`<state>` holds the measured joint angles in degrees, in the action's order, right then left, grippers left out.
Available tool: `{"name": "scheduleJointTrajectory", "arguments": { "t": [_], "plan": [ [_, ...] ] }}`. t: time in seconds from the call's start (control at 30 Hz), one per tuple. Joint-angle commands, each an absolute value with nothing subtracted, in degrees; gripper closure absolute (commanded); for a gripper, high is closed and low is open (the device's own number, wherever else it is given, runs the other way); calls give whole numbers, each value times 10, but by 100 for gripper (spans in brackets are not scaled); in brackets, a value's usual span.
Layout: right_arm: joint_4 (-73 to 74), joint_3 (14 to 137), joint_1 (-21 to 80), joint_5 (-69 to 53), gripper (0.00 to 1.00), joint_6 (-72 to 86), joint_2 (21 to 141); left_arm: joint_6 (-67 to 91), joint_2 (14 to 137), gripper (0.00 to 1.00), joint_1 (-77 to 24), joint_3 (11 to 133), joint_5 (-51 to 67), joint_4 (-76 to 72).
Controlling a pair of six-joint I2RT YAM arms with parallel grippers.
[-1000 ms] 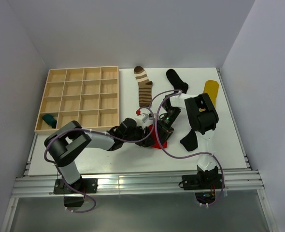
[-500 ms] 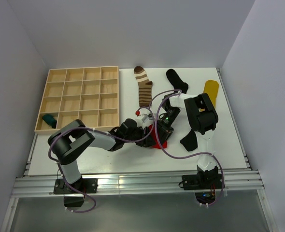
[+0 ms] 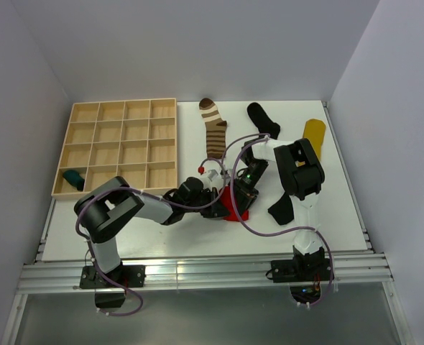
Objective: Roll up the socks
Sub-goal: Roll the sock at the center of the board.
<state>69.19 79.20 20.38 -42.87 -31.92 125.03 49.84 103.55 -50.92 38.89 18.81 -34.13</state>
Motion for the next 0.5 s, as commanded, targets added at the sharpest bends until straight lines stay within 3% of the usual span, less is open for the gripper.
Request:
{"name": "scheduleJointTrajectory", "arguments": {
  "t": [0.0,0.47],
  "plan": [
    [573,793,209,-371,80,-330,1240,547,1048,100,-513,375,218,-334],
    [516,757,189,-427,61,-333,1144,545,1057,100,-436,388,318,-174]
  ]
}}
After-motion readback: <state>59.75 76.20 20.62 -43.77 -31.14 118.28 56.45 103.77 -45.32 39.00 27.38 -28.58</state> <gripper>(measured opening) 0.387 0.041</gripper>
